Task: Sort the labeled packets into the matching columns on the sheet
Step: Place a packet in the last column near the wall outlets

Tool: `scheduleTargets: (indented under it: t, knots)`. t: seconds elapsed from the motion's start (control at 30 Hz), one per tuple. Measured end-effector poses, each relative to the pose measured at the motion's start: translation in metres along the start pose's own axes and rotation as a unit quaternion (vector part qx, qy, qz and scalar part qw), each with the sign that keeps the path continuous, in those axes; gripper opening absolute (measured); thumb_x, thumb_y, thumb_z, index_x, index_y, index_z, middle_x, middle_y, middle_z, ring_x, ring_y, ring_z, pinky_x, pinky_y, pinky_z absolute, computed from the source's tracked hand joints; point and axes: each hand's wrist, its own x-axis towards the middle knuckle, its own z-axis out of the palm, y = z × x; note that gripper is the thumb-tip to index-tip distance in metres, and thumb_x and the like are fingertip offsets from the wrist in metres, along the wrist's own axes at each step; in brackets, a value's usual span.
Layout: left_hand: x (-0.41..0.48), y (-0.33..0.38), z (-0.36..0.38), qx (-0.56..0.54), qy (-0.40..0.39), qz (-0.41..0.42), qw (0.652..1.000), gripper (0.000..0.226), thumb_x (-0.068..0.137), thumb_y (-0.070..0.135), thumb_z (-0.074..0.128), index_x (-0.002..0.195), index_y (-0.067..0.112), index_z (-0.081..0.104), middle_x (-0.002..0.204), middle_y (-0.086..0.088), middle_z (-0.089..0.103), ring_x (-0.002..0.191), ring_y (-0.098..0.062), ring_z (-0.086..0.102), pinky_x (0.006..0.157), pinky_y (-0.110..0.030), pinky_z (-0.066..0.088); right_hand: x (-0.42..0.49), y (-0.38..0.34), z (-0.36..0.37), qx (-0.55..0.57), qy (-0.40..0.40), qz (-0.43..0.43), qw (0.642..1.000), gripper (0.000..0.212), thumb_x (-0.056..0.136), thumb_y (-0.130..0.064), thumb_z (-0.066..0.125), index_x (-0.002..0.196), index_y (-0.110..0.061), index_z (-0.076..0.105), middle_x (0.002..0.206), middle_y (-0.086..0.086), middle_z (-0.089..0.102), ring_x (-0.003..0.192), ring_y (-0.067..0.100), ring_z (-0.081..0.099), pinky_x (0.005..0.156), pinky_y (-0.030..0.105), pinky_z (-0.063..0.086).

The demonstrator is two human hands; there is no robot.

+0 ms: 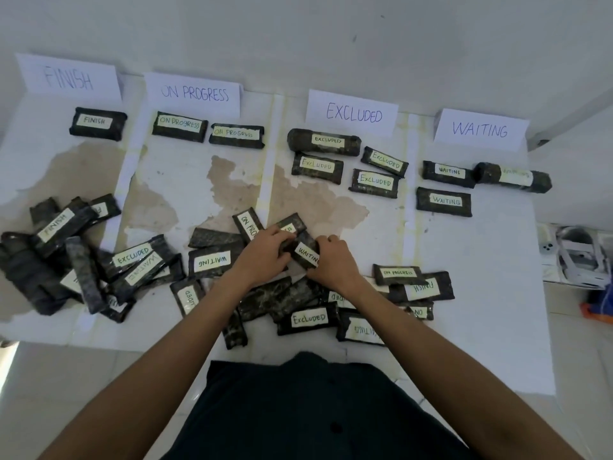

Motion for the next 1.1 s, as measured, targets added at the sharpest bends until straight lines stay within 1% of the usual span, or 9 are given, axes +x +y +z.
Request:
scheduleTargets:
  t: [0.1, 0.23, 0.37, 0.5, 0.63, 0.77, 0.87, 0.93, 1.1]
  knots:
    - [-0.009, 0.007, -0.004, -0.069, 0.007, -0.026, 0.997, 0.043, 0.088, 0.012, 0.057, 0.131, 0.013, 0.049, 0.13, -0.01, 0.048, 0.119, -0.025, 0.048, 0.101, -0.034, 0.042, -0.001, 0.0, -0.008, 0.086, -0.003, 0.007, 0.996, 0.033, 0.075, -0.014, 0.07, 0.105, -0.007, 0.061, 0.102, 0.015, 0.066, 0.095, 0.03, 0.062, 0.077, 0.035, 0.052]
    - [-0.014, 0.012, -0.013, -0.123, 0.015, -0.046, 0.991, 0.056, 0.09, 0.011, 0.056, 0.141, 0.019, 0.034, 0.139, -0.006, 0.041, 0.126, -0.021, 0.044, 0.103, -0.036, 0.042, -0.008, -0.004, -0.032, 0.216, 0.012, 0.02, 0.976, 0.032, 0.077, -0.007, 0.07, 0.108, -0.009, 0.063, 0.101, 0.012, 0.068, 0.078, 0.024, 0.067, 0.064, 0.03, 0.057]
    - [-0.017, 0.025, -0.027, -0.241, 0.026, -0.073, 0.967, 0.051, 0.092, 0.011, 0.053, 0.139, 0.02, 0.036, 0.119, 0.0, 0.055, 0.114, -0.018, 0.054, 0.094, -0.032, 0.047, -0.018, -0.012, -0.056, 0.252, 0.021, -0.006, 0.968, 0.035, 0.079, -0.009, 0.072, 0.112, -0.009, 0.062, 0.106, 0.01, 0.067, 0.087, 0.019, 0.062, 0.07, 0.023, 0.05]
    - [-0.01, 0.033, -0.039, -0.251, 0.04, -0.084, 0.964, 0.032, 0.093, 0.017, 0.052, 0.125, 0.015, 0.053, 0.11, -0.003, 0.063, 0.098, -0.021, 0.061, 0.091, -0.043, 0.052, -0.028, -0.013, -0.066, 0.273, 0.061, -0.02, 0.96, 0.047, 0.076, -0.012, 0.076, 0.12, -0.015, 0.058, 0.117, 0.005, 0.061, 0.098, 0.016, 0.058, 0.071, 0.013, 0.044]
    - [-0.006, 0.043, -0.045, -0.294, 0.03, -0.095, 0.951, 0.026, 0.093, 0.019, 0.052, 0.118, 0.012, 0.059, 0.109, -0.007, 0.066, 0.097, -0.022, 0.064, 0.091, -0.042, 0.053, -0.035, -0.01, -0.071, 0.176, 0.11, -0.047, 0.977, 0.068, 0.069, -0.024, 0.082, 0.13, -0.018, 0.051, 0.119, 0.002, 0.05, 0.107, 0.013, 0.049, 0.085, 0.02, 0.04]
    - [-0.001, 0.062, -0.042, -0.31, 0.022, -0.088, 0.946, 0.024, 0.095, 0.013, 0.05, 0.117, 0.007, 0.057, 0.1, -0.006, 0.065, 0.081, -0.014, 0.063, 0.076, -0.026, 0.055, -0.039, 0.001, -0.072, 0.039, 0.159, -0.053, 0.985, 0.071, 0.07, -0.033, 0.078, 0.133, -0.02, 0.049, 0.119, 0.005, 0.049, 0.11, 0.023, 0.045, 0.095, 0.037, 0.042]
    - [0.004, 0.075, -0.035, -0.31, -0.01, -0.08, 0.947, 0.03, 0.094, 0.012, 0.051, 0.124, 0.006, 0.054, 0.099, -0.007, 0.065, 0.088, -0.018, 0.065, 0.084, -0.033, 0.055, -0.043, 0.014, -0.079, -0.039, 0.182, -0.04, 0.982, 0.068, 0.071, -0.032, 0.073, 0.133, -0.019, 0.048, 0.123, 0.004, 0.051, 0.112, 0.028, 0.04, 0.093, 0.039, 0.038]
    - [0.009, 0.087, -0.028, -0.262, -0.022, -0.065, 0.963, 0.037, 0.093, 0.016, 0.052, 0.129, 0.01, 0.049, 0.1, -0.005, 0.064, 0.095, -0.021, 0.064, 0.087, -0.039, 0.053, -0.048, 0.028, -0.085, -0.054, 0.189, -0.028, 0.98, 0.067, 0.071, -0.027, 0.072, 0.133, -0.017, 0.048, 0.124, 0.005, 0.051, 0.112, 0.029, 0.04, 0.092, 0.039, 0.038]
    - [0.024, 0.123, -0.005, -0.134, -0.016, -0.001, 0.991, 0.044, 0.092, 0.024, 0.054, 0.135, 0.019, 0.042, 0.12, -0.003, 0.056, 0.104, -0.017, 0.053, 0.086, -0.029, 0.044, -0.065, 0.086, -0.103, -0.073, 0.183, 0.015, 0.98, 0.068, 0.07, -0.021, 0.071, 0.134, -0.016, 0.047, 0.125, 0.006, 0.051, 0.112, 0.031, 0.04, 0.09, 0.039, 0.037]
